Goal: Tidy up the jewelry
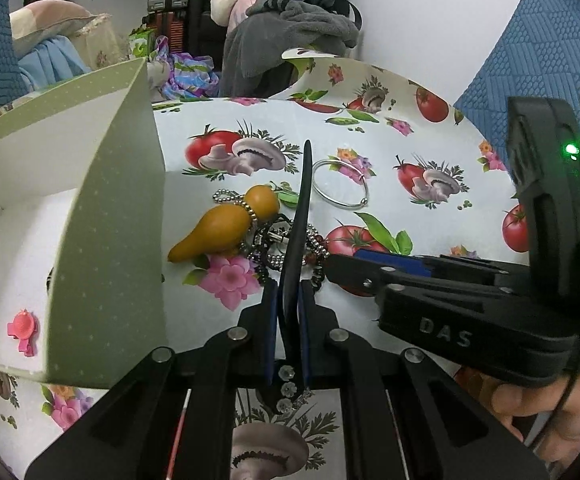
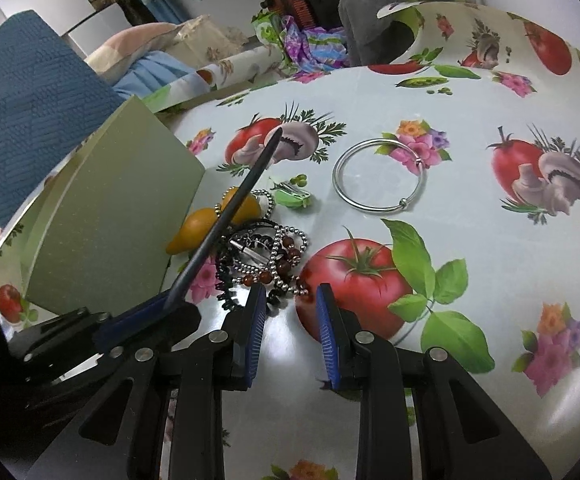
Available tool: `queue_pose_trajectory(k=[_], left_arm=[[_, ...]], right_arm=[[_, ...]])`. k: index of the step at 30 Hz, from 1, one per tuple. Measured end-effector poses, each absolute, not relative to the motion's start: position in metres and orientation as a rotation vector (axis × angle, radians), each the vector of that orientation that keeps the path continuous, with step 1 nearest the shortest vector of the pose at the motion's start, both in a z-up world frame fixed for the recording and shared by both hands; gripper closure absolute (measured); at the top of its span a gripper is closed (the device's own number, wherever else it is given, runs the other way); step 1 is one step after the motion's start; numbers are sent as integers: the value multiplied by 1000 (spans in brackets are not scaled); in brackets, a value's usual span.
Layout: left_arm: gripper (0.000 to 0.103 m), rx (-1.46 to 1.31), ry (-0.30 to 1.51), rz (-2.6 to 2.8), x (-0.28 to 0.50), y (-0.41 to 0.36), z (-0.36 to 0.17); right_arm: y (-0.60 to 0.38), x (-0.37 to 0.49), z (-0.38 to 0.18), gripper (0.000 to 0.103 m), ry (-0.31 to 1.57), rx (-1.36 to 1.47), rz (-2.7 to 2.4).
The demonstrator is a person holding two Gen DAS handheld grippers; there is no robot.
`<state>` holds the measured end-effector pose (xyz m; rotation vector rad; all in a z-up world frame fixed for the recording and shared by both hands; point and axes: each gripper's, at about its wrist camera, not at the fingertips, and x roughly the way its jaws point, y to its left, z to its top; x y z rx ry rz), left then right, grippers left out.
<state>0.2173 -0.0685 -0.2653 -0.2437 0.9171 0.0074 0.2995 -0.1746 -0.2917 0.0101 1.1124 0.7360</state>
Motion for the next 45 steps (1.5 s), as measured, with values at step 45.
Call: queue_pose_trajectory(k=[45], left_arm=[[93, -309, 861, -51, 178, -7, -149]], right_arm=[[-174, 266, -130, 101, 825, -66, 543]])
